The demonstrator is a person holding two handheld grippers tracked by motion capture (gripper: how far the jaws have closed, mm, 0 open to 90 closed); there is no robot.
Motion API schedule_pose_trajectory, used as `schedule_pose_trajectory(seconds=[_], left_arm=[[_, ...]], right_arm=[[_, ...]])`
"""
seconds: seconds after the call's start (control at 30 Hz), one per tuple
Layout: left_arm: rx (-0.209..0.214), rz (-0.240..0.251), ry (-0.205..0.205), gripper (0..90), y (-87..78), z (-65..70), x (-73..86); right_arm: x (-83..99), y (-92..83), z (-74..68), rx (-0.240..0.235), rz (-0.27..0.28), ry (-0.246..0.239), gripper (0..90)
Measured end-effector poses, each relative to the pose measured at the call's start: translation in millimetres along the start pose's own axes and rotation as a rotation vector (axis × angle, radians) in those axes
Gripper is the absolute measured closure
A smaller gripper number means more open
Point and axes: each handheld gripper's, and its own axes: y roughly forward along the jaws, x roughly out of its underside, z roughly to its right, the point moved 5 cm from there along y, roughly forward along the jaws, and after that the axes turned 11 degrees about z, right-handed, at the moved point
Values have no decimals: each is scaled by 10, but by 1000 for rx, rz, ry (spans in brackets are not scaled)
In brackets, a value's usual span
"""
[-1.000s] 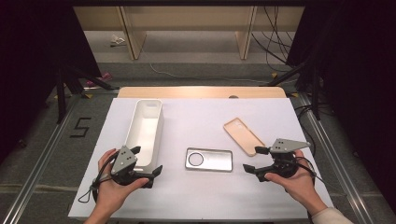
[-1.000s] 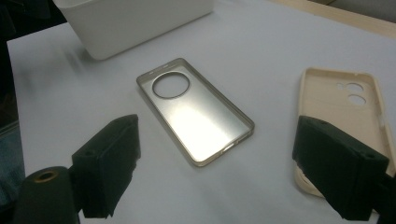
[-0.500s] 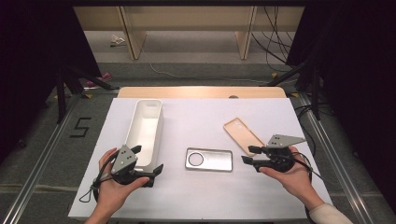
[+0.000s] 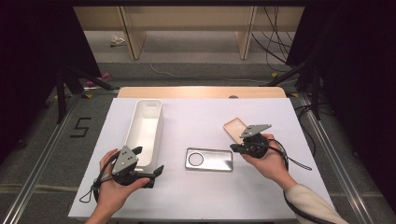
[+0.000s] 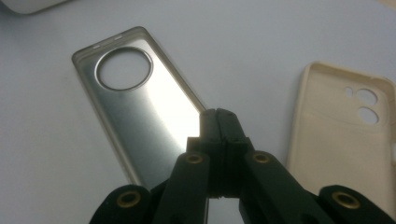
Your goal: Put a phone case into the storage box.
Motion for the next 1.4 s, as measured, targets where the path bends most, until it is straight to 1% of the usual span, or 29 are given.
schedule_pose_trajectory(seconds=[0.07, 0.17, 0.2, 0.23, 0.27, 0.3, 0.33, 0.53, 0.57, 0.63, 0.73, 1.0, 1.13, 1.23, 1.3, 1.33, 1.4], left_arm=[[1, 0, 0, 9, -1, -6, 1], [-2, 3, -1, 9, -6, -8, -1], [-2, 3, -1, 9, -6, -8, -1], [-1, 4, 3, 9, -7, -8, -6], [-1, 4, 3, 9, -7, -8, -6], [0, 3, 2, 9, -7, -6, -4], [-1, 3, 2, 9, -8, -6, -3], [-2, 4, -3, 9, -15, -11, -1], [-1, 5, -3, 9, -17, -12, -1], [1, 6, 1, 9, -19, -11, -5], [-1, 6, -1, 9, -17, -6, -6], [1, 4, -4, 9, -16, -9, 0], [1, 12, -3, 16, -20, -10, -11], [-1, 10, -5, 16, -24, -11, -7], [-2, 9, -5, 16, -25, -13, -6], [-4, 11, -9, 16, -26, -15, -7], [-5, 11, -8, 16, -27, -16, -7]], right_arm=[[-1, 109, 52, 22, -31, -10, 900], [-7, 213, 93, 35, -55, -17, 900], [-7, 213, 93, 35, -55, -17, 900], [-11, 289, 115, 44, -73, -27, 900], [-11, 289, 115, 44, -73, -27, 900], [-7, 362, 137, 50, -95, -36, 900], [1, 394, 149, 60, -111, -42, 900], [63, 500, 215, 72, -164, -57, 900], [63, 500, 215, 72, -164, -57, 900], [89, 513, 221, 68, -184, -54, 900], [101, 515, 225, 70, -191, -52, 900], [130, 521, 225, 52, -215, -53, 900], [134, 514, 199, 43, -222, -65, 900], [138, 495, 168, 36, -237, -78, 900], [142, 491, 159, 33, -237, -82, 900], [150, 470, 117, 25, -251, -88, 900], [154, 461, 101, 21, -257, -90, 900]])
